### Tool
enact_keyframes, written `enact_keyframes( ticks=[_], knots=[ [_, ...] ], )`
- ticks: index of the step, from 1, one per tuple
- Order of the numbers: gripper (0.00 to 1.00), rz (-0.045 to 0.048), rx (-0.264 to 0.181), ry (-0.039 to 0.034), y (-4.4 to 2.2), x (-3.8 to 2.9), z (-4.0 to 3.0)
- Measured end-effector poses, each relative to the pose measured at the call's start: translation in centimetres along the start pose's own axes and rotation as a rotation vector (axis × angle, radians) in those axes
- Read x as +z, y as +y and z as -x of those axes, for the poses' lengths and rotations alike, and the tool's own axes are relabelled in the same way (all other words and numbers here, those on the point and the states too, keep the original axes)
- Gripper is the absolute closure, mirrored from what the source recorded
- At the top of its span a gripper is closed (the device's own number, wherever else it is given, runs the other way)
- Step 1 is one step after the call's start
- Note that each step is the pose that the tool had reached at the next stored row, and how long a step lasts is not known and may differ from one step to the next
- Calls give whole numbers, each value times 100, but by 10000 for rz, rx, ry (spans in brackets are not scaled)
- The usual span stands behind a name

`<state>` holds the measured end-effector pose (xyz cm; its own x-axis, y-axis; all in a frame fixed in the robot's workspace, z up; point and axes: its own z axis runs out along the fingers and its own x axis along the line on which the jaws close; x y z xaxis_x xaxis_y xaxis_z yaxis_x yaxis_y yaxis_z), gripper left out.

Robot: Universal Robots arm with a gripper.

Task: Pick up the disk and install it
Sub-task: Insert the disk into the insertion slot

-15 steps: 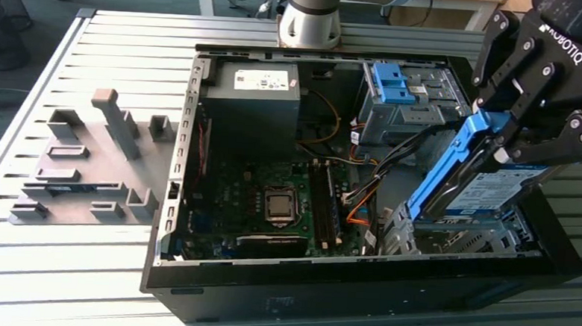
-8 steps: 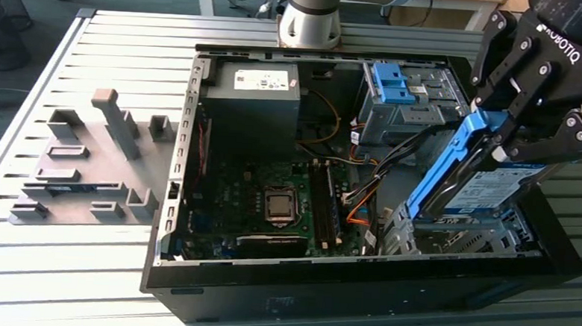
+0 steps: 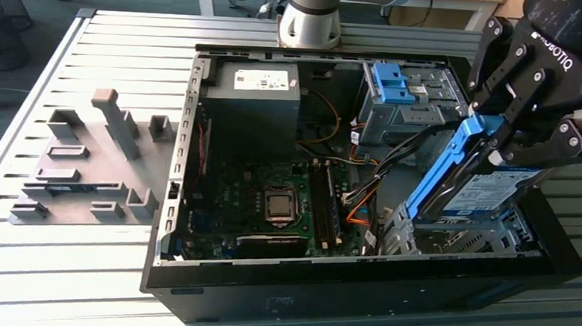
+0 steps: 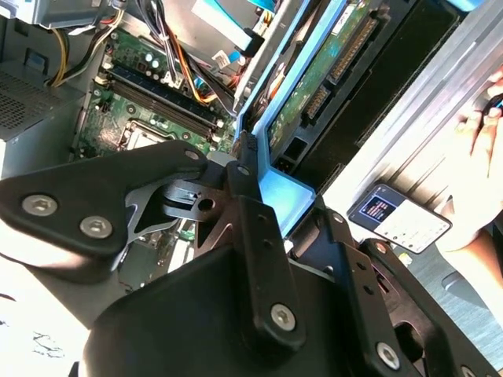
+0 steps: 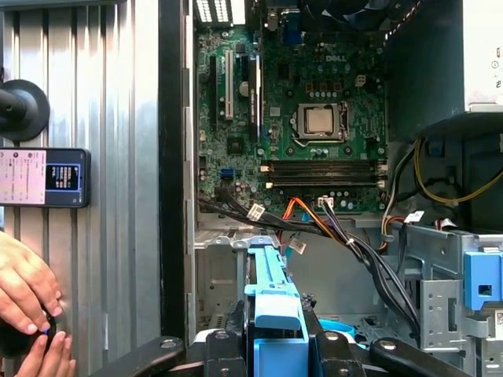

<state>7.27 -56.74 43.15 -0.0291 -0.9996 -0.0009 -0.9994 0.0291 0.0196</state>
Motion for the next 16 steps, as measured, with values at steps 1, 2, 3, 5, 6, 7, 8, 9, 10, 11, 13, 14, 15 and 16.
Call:
enact_keyframes(
  ticks=[1, 2, 3, 5, 6, 7, 8, 9, 10, 11, 13, 14, 15, 16],
  knots=[
    [64, 0, 2, 0, -1, 12, 0],
    [64, 0, 7, 1, -1, 25, 0],
    [64, 0, 12, 1, -2, 39, 0],
    [64, 0, 16, 1, -2, 51, 0],
    [64, 0, 17, 3, -2, 51, 0],
    [64, 0, 17, 3, -2, 52, 0],
    [64, 0, 17, 1, -2, 54, 0],
    [64, 0, 18, 1, -2, 55, 0],
    [64, 0, 17, 1, -2, 56, 0],
    [64, 0, 18, 1, -3, 57, 0],
    [62, 0, 18, 0, -3, 66, 0],
    [56, 0, 18, -1, -3, 81, 0],
    [56, 0, 18, -1, -4, 99, -1],
    [56, -1, 18, -2, -4, 117, -2]
  ],
)
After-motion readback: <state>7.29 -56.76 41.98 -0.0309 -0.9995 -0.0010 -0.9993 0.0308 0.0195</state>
